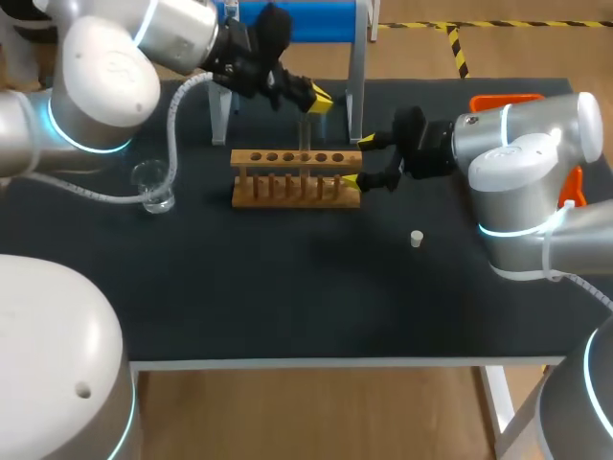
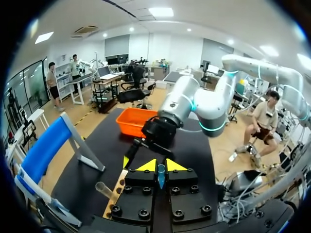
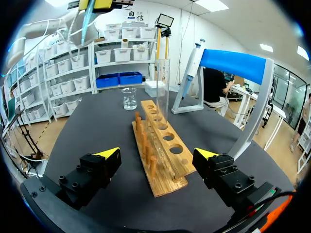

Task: Invert the test tube, pick up the pipette, mount the tip to pipette, aspirate from beaker and dispense into the tube, eject the tip, return the pipette, and cap with the stopper.

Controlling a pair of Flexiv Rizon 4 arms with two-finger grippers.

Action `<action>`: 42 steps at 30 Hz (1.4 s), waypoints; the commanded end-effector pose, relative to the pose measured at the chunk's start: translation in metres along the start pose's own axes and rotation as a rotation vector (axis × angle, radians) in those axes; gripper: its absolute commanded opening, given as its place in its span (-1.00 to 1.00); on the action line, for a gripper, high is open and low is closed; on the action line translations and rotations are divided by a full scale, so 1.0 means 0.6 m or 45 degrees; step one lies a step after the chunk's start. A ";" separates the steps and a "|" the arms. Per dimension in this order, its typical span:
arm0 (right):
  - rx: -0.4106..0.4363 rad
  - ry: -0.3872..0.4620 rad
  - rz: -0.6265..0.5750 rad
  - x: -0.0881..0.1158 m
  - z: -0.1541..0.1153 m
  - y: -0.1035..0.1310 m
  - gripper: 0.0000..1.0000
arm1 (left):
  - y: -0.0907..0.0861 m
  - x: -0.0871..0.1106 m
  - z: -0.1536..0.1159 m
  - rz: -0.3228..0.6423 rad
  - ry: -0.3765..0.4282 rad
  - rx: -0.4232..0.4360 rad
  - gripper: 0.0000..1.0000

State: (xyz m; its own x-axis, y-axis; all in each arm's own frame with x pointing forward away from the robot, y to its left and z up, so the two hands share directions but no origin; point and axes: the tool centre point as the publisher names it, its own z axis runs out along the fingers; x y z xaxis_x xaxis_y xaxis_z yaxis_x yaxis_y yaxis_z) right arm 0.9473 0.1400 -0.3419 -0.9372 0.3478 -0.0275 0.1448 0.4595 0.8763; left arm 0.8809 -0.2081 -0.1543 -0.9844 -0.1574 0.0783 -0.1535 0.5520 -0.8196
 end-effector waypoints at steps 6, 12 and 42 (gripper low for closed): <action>0.001 0.000 0.000 0.000 0.000 0.000 1.00 | 0.005 0.001 0.010 -0.009 0.003 0.018 -1.00; 0.001 0.000 0.000 0.000 0.000 0.000 1.00 | 0.005 0.001 0.010 -0.009 0.003 0.018 -1.00; -0.485 0.322 -0.067 0.041 -0.149 0.069 1.00 | 0.005 0.001 0.010 -0.009 0.003 0.018 -1.00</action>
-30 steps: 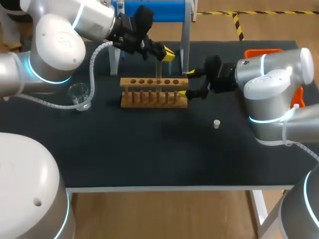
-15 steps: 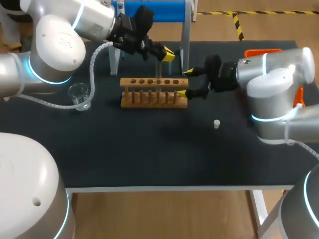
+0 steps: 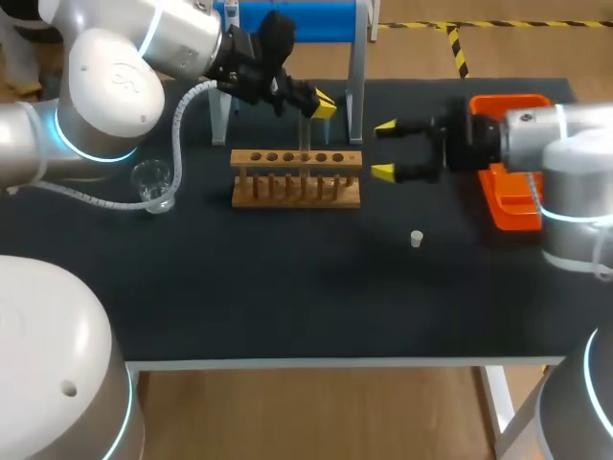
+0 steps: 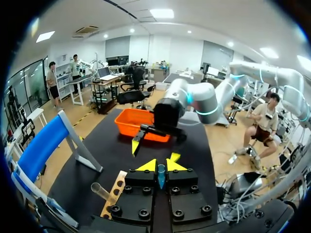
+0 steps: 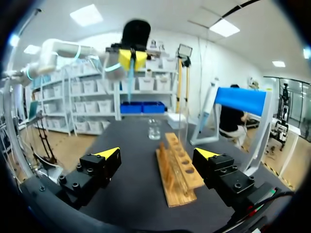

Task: Invert the test tube, pick up the pipette, mount the tip to pipette, aspirate from beaker and dispense into the tube, eject the tip, return the pipette, and cap with the stopper.

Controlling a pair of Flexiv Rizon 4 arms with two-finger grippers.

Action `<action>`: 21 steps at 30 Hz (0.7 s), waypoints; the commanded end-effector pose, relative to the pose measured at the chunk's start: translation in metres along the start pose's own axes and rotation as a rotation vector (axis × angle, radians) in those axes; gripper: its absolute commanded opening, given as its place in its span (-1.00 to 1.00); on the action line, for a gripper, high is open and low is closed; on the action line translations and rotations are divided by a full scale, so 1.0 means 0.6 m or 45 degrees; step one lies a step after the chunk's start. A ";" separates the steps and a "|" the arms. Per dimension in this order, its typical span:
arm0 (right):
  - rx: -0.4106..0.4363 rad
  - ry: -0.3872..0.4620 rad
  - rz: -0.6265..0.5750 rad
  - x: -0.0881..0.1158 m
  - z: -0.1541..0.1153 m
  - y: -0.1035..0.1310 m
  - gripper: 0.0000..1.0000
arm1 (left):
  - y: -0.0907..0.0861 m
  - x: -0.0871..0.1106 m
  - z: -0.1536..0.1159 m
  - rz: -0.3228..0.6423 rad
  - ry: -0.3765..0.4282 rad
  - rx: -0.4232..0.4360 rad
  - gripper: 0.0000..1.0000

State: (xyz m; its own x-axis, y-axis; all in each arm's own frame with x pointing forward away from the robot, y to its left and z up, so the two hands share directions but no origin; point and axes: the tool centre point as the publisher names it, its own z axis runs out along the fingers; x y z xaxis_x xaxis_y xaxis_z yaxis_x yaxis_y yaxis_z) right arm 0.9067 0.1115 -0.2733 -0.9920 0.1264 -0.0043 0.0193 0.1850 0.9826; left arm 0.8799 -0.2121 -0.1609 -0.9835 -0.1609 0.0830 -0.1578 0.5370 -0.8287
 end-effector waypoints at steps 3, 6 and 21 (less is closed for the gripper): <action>-0.139 0.067 0.009 0.012 -0.035 0.030 1.00 | -0.001 -0.001 -0.002 -0.001 0.003 -0.004 -1.00; -0.185 0.091 0.005 0.023 -0.036 0.048 1.00 | -0.001 -0.001 -0.002 -0.001 0.003 -0.004 -1.00; -0.234 0.122 -0.016 0.080 -0.007 0.091 1.00 | -0.001 -0.001 -0.002 -0.001 0.003 -0.004 -1.00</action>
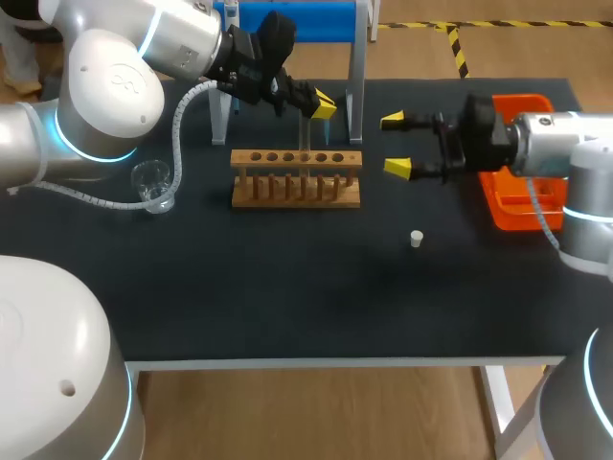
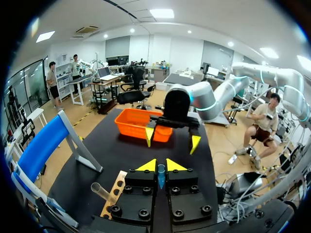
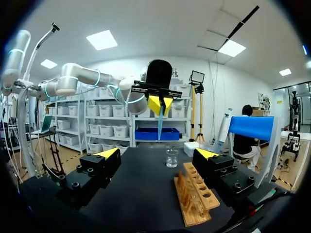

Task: Invert the test tube, pick up the pipette, mount the tip to pipette, aspirate from beaker and dispense into the tube, eject the tip, return the pipette, and cap with the stopper.

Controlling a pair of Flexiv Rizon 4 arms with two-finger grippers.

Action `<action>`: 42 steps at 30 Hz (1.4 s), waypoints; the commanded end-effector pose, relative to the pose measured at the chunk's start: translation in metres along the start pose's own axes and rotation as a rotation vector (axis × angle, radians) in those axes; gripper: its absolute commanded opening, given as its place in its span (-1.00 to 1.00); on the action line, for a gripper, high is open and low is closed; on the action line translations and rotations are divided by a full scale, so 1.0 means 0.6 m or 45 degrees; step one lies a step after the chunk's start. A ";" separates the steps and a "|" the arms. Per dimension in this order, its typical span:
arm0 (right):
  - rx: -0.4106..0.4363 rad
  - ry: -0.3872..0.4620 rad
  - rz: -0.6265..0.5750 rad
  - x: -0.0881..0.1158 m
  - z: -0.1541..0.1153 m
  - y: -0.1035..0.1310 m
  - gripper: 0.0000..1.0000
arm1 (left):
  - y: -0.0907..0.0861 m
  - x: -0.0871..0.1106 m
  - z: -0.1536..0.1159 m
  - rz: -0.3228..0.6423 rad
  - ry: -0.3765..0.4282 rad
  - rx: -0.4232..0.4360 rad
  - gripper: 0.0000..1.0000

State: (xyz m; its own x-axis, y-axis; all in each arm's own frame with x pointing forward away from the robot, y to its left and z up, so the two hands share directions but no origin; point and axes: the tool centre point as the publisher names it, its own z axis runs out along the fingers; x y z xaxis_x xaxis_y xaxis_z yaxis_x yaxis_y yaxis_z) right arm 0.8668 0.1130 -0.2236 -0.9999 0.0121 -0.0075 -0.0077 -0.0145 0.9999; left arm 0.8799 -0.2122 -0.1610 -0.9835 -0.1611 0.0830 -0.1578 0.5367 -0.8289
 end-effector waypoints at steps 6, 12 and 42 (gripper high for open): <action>0.048 -0.012 0.015 0.015 0.051 0.017 1.00 | -0.001 -0.001 -0.002 -0.001 0.003 -0.004 -1.00; 0.110 0.030 0.003 0.010 0.082 0.023 1.00 | -0.001 -0.001 -0.002 -0.001 0.003 -0.004 -1.00; 0.094 0.142 -0.006 -0.020 0.144 0.038 1.00 | -0.001 -0.001 -0.002 -0.001 0.003 -0.004 -1.00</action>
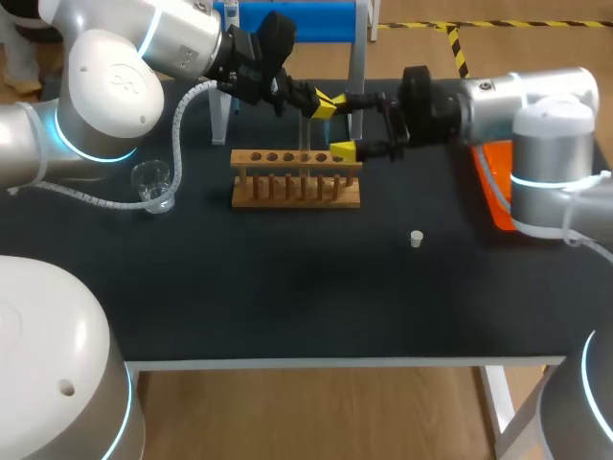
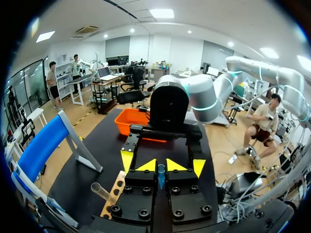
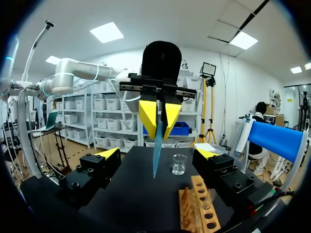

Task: Invert the test tube, pick up the pipette, mount the tip to pipette, aspirate from beaker and dispense into the tube, eject the tip, return the pipette, and cap with the stopper.

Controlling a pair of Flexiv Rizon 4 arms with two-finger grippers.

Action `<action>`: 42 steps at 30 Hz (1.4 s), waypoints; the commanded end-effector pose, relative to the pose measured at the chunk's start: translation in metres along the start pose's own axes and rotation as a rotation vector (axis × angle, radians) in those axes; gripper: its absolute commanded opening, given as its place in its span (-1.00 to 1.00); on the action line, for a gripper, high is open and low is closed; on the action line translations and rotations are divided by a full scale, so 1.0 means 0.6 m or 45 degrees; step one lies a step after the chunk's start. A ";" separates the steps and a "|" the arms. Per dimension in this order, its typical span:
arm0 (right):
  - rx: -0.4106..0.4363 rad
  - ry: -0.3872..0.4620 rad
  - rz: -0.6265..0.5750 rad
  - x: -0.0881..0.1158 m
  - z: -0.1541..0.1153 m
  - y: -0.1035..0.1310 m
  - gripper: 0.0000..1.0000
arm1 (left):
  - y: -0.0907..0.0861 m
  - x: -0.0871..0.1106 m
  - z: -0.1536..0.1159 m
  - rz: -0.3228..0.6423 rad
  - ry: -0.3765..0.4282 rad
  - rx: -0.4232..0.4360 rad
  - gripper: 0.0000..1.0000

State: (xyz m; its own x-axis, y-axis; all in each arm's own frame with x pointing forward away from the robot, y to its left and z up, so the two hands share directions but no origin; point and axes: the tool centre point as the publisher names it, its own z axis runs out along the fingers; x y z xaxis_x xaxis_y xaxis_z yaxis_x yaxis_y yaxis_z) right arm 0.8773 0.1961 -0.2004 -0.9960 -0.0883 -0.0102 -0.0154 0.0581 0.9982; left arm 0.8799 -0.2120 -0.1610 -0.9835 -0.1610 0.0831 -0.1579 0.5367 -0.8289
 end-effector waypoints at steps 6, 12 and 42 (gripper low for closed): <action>-0.017 0.022 0.008 -0.002 0.009 0.007 1.00 | -0.001 -0.001 -0.001 -0.001 0.003 -0.004 -1.00; -0.033 0.031 0.026 -0.001 0.011 0.010 1.00 | -0.001 -0.001 -0.001 -0.001 0.003 -0.004 -1.00; -0.074 0.061 0.062 -0.001 0.028 0.010 -1.00 | -0.001 -0.001 -0.001 -0.001 0.003 -0.004 -1.00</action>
State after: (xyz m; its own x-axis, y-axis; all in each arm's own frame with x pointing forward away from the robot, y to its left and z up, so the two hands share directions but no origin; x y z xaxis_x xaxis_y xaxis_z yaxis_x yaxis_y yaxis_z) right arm 0.8747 0.2136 -0.1941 -0.9909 -0.1287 0.0403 0.0397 0.0075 0.9992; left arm 0.8799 -0.2120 -0.1610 -0.9834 -0.1610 0.0831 -0.1579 0.5367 -0.8289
